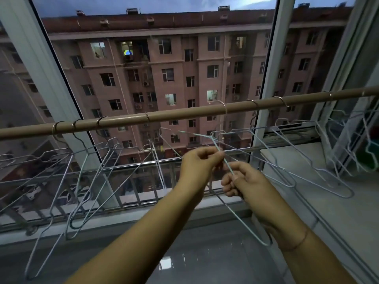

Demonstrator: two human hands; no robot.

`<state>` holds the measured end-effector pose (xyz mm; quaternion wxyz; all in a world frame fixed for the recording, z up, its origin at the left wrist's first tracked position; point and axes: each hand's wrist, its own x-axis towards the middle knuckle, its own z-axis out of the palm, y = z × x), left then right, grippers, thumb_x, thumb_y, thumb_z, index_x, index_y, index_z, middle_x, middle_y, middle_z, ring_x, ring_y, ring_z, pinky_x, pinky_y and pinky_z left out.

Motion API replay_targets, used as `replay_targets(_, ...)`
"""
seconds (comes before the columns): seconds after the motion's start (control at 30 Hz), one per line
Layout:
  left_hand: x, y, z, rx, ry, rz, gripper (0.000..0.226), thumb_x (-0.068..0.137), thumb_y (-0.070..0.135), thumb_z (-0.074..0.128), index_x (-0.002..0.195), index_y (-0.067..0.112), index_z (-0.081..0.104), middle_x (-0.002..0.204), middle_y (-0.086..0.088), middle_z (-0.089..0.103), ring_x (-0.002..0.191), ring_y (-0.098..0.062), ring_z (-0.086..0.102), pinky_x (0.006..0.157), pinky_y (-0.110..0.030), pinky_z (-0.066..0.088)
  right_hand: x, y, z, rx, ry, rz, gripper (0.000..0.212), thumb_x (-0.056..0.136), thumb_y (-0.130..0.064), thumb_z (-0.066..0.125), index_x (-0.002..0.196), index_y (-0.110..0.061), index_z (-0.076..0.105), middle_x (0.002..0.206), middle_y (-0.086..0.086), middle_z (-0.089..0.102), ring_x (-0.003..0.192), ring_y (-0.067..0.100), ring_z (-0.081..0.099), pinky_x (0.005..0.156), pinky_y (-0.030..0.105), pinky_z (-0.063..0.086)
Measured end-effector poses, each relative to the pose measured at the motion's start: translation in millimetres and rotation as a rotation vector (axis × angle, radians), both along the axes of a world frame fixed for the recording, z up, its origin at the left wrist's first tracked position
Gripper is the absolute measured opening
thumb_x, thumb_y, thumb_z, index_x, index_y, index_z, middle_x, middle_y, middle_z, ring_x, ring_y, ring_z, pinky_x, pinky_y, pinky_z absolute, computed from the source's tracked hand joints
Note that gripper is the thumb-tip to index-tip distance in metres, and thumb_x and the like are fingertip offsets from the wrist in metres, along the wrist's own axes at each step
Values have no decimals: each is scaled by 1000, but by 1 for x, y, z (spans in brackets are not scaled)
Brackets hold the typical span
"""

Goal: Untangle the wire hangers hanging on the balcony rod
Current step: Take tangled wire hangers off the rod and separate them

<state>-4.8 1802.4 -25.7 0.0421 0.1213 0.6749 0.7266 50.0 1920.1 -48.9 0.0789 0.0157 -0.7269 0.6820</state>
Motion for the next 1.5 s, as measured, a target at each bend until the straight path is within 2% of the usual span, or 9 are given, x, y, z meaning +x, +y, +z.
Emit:
replay_targets(0.33,-33,-19,6,-39,-119,149,11,88,7,60,90,2,69,76,-9,67,69,-18,62,53,-17,53,-37,-33,17,105,-134,68,28,91,0,35,99,-18,56,78,0,60,75,13,58,71,23,50)
replay_targets(0.43,-37,-24,-2,-59,-136,154,9,88,8,61,87,10,70,81,-8,68,78,-21,63,67,-26,54,-38,-37,10,178,-177,74,24,92,-7,40,106,-19,56,88,2,64,86,18,63,83,36,53)
replay_targets(0.57,-35,-22,-10,-71,-81,260,32,86,15,64,116,16,54,98,-1,61,87,-11,60,66,-19,47,-32,-32,-1,305,-229,69,35,93,-19,44,128,-22,46,115,3,61,107,28,60,96,47,48)
replay_targets(0.7,-19,-5,-10,-165,252,430,33,85,24,65,109,30,43,111,4,45,94,-7,51,72,-14,42,-21,-7,-6,298,-170,-29,42,93,-22,46,134,-23,41,132,0,53,113,17,55,95,33,46)
replay_targets(0.87,-3,44,6,-148,419,261,20,85,22,64,101,29,52,101,10,48,91,-3,53,78,-16,47,-6,47,9,243,31,-199,32,93,-22,48,125,-27,49,119,-8,58,106,3,55,81,17,42)
replay_targets(1.0,3,99,16,-145,428,139,17,86,20,63,90,34,54,101,3,54,90,-7,56,79,-21,51,-1,104,26,246,196,-392,26,92,-19,51,115,-30,54,111,-8,62,100,4,58,77,16,44)
replay_targets(1.13,9,162,20,-125,367,92,14,87,21,63,96,30,58,103,3,61,94,-6,59,83,-22,51,0,169,32,363,266,-519,25,92,-15,51,113,-28,56,112,-9,56,92,-7,53,69,3,41)
replay_targets(1.3,17,229,17,-64,286,69,16,88,20,61,103,25,61,100,6,65,96,-6,62,84,-23,51,1,230,28,515,256,-542,28,89,-10,53,117,-15,57,124,1,49,111,12,50,92,20,36)
replay_targets(1.5,15,259,5,-87,272,267,19,87,20,62,104,28,58,109,3,53,94,-5,55,78,-15,48,-7,252,23,541,223,-401,28,89,-9,53,116,-16,55,128,2,46,114,13,48,92,15,35)
